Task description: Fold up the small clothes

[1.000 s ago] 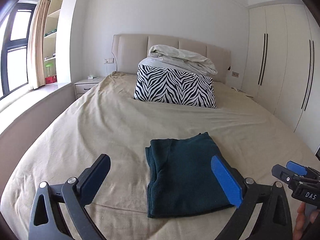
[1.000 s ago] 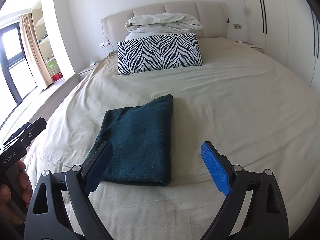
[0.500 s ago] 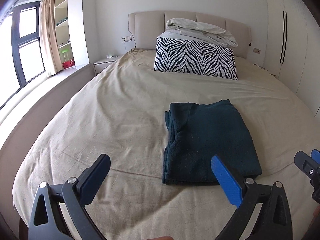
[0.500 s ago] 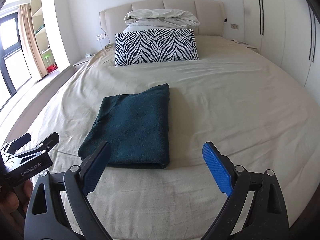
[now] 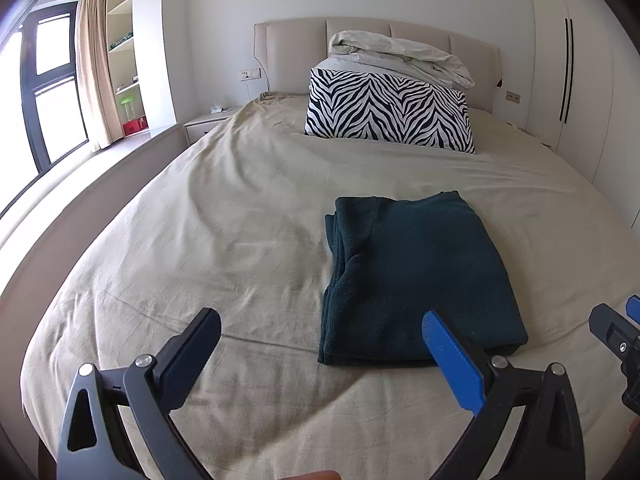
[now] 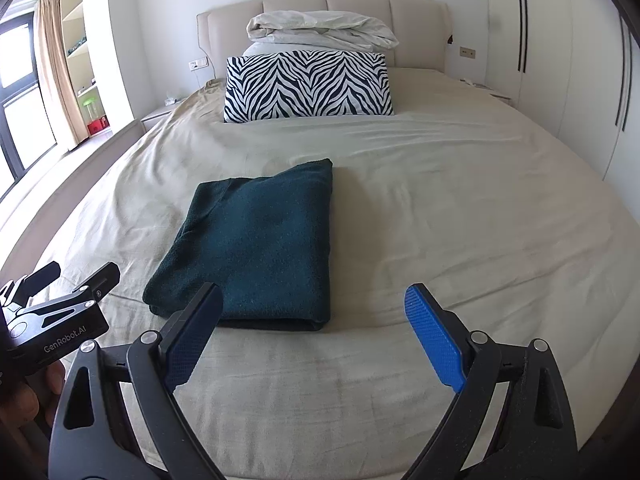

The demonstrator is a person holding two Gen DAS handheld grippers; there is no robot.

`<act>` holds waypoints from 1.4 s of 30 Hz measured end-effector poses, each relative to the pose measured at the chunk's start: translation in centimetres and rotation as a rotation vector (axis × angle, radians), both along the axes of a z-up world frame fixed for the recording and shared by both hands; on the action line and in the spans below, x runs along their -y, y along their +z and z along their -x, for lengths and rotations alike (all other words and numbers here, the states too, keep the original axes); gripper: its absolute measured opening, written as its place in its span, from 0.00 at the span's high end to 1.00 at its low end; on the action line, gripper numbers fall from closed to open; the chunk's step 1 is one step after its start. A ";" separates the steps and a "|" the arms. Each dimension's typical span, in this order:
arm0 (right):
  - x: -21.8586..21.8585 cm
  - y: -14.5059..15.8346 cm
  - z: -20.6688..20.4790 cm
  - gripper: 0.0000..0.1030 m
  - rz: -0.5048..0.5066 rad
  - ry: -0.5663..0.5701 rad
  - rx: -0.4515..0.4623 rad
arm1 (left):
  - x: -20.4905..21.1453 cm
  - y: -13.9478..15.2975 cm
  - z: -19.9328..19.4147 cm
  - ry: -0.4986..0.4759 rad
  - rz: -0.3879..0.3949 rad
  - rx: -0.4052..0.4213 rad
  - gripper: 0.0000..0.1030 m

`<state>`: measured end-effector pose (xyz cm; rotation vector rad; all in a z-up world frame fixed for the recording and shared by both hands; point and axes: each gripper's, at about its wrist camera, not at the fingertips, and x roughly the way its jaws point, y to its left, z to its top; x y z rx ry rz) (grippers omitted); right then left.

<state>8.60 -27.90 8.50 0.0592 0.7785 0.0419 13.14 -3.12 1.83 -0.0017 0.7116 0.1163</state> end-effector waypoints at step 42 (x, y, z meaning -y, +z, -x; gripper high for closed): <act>0.4 -0.3 0.2 0.09 0.003 -0.010 -0.006 | 0.0 0.1 0.2 0.004 0.003 0.007 0.00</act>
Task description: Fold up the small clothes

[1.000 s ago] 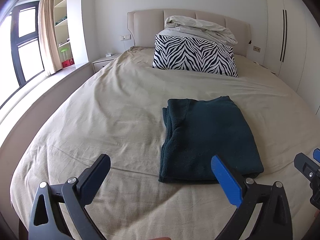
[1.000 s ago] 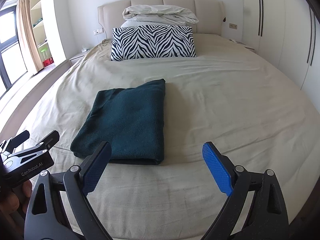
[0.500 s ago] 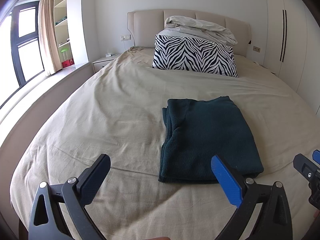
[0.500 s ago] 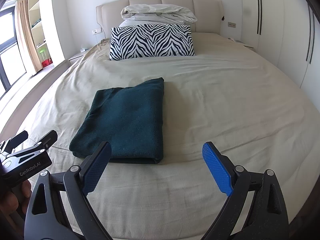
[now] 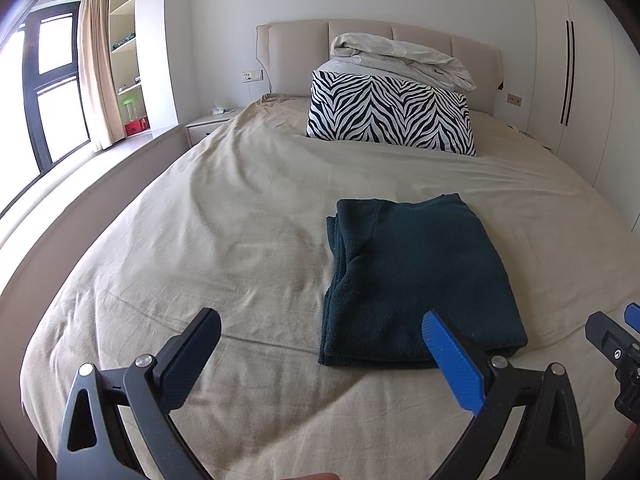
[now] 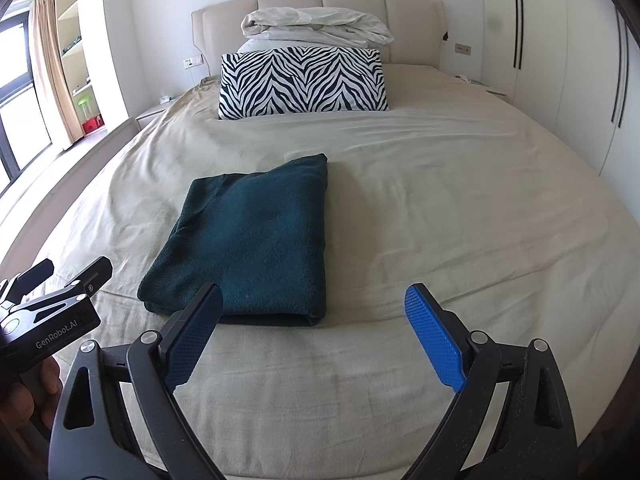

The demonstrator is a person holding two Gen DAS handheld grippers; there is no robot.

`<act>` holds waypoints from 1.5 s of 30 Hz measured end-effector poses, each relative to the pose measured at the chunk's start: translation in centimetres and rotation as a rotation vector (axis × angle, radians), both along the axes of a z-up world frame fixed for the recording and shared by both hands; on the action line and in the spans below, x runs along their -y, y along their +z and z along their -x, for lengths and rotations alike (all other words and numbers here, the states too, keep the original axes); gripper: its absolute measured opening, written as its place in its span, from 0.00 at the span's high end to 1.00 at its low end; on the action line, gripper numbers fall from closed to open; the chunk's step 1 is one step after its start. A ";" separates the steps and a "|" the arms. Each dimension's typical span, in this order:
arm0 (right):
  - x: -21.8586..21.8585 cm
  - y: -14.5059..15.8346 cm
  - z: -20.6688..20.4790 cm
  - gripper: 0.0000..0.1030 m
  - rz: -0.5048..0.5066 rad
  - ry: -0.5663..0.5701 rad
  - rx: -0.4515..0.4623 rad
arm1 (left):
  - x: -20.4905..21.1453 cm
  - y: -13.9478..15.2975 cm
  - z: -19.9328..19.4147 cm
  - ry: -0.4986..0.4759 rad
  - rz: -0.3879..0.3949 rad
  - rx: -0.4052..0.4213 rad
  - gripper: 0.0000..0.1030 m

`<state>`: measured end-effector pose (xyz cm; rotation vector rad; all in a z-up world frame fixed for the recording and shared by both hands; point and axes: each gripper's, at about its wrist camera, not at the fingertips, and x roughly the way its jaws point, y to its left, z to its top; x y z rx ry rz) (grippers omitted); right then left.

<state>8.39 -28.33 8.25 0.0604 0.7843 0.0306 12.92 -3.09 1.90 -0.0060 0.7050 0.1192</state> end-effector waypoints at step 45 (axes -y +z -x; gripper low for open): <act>0.2 0.0 0.0 0.09 0.002 -0.001 -0.001 | 0.1 0.2 0.2 0.006 -0.001 0.004 0.00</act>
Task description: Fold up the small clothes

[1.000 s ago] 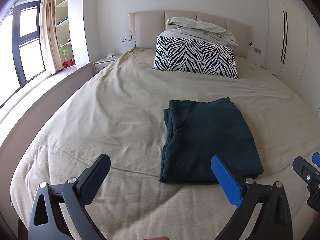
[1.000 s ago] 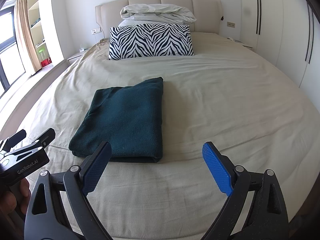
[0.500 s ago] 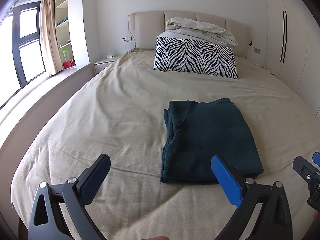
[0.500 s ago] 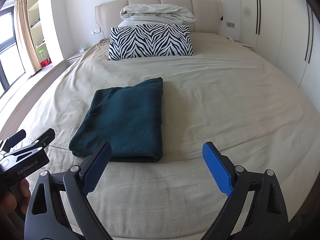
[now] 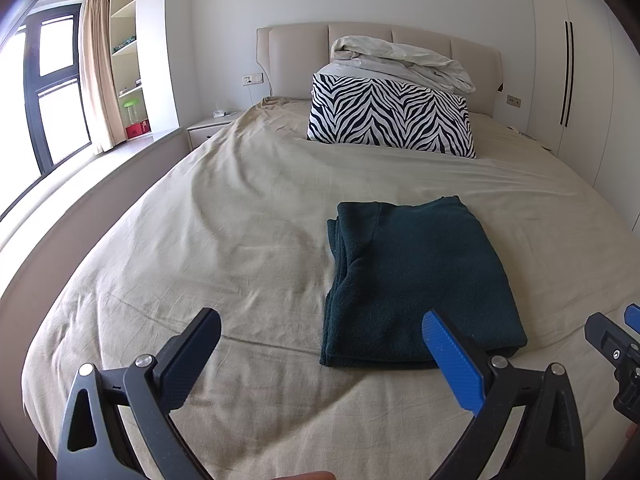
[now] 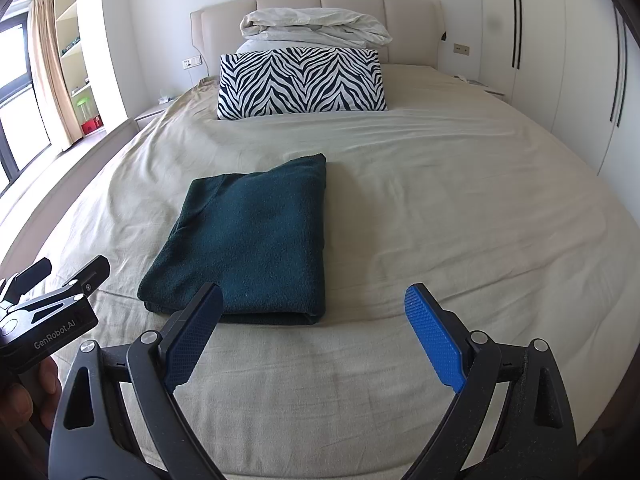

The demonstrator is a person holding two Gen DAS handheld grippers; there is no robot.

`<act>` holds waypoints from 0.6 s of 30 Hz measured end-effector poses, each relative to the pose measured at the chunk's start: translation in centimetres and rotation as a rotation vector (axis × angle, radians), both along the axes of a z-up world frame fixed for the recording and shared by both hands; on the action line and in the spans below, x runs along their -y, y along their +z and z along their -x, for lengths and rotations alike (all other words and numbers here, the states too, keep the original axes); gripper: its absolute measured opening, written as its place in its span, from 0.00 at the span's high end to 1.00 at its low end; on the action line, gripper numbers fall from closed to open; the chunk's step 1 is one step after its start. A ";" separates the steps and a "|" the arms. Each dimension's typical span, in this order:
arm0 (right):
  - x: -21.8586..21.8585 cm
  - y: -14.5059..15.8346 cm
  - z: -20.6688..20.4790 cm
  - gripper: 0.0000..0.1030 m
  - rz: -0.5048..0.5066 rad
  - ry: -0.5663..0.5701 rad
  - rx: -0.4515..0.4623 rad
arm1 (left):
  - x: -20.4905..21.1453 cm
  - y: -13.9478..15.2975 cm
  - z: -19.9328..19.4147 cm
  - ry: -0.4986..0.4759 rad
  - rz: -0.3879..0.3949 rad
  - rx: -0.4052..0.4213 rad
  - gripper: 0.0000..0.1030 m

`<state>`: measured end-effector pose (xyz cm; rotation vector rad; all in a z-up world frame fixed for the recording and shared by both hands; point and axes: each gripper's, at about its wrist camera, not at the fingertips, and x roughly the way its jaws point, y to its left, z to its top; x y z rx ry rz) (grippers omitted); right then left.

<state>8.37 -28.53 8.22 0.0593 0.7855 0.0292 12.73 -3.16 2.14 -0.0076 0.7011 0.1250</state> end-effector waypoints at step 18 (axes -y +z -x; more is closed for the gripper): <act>0.0 -0.3 0.2 0.09 -0.006 0.000 -0.005 | 0.1 0.3 0.0 -0.010 -0.012 -0.002 0.00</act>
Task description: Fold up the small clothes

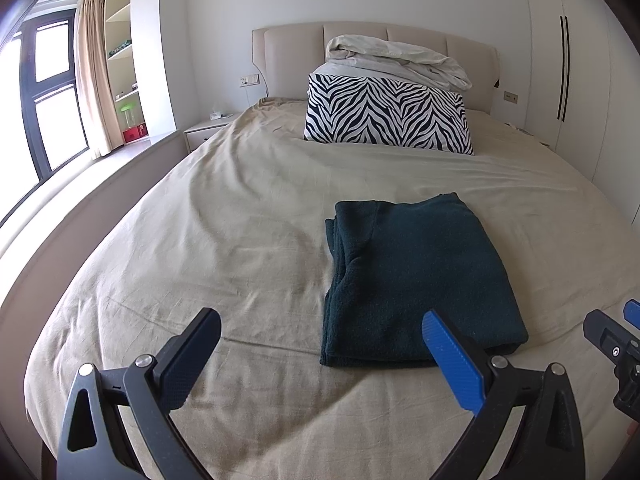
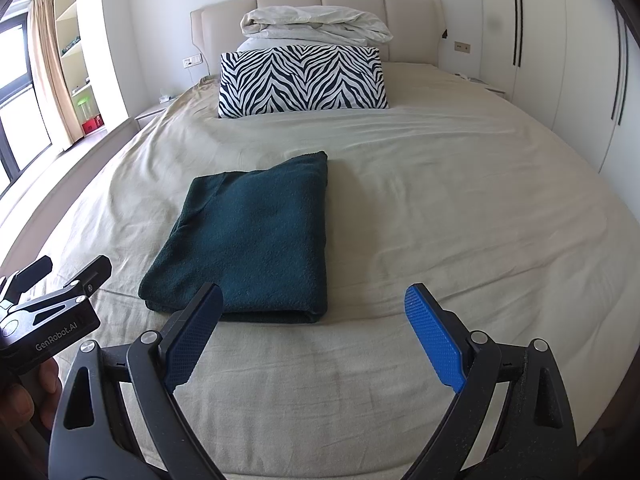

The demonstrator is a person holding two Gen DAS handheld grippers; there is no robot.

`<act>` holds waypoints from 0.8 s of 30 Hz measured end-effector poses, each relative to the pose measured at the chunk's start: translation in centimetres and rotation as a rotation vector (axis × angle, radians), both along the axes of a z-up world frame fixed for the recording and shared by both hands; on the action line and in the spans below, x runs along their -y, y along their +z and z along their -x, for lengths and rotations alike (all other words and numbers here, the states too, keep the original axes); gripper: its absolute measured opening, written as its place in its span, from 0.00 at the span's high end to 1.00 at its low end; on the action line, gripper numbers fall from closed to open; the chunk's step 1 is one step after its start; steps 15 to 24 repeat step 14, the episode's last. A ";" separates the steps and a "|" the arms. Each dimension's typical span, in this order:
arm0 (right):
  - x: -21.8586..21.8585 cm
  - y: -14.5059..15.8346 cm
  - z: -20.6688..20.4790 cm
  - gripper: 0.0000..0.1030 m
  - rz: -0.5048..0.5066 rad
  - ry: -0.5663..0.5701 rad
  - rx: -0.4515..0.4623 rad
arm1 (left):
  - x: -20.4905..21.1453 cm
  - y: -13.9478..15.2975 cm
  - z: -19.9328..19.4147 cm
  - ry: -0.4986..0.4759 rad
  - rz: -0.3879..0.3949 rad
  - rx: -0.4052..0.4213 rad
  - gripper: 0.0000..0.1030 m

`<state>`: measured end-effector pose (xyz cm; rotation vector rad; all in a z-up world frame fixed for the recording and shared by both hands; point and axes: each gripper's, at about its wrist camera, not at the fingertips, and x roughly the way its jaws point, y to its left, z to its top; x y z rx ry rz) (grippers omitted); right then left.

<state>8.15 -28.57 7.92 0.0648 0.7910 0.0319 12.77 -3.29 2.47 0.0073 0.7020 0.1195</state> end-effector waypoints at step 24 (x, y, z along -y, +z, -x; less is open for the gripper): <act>0.2 -0.3 -0.1 0.09 -0.009 0.002 -0.012 | -0.7 -0.4 -0.2 0.009 0.018 -0.007 0.00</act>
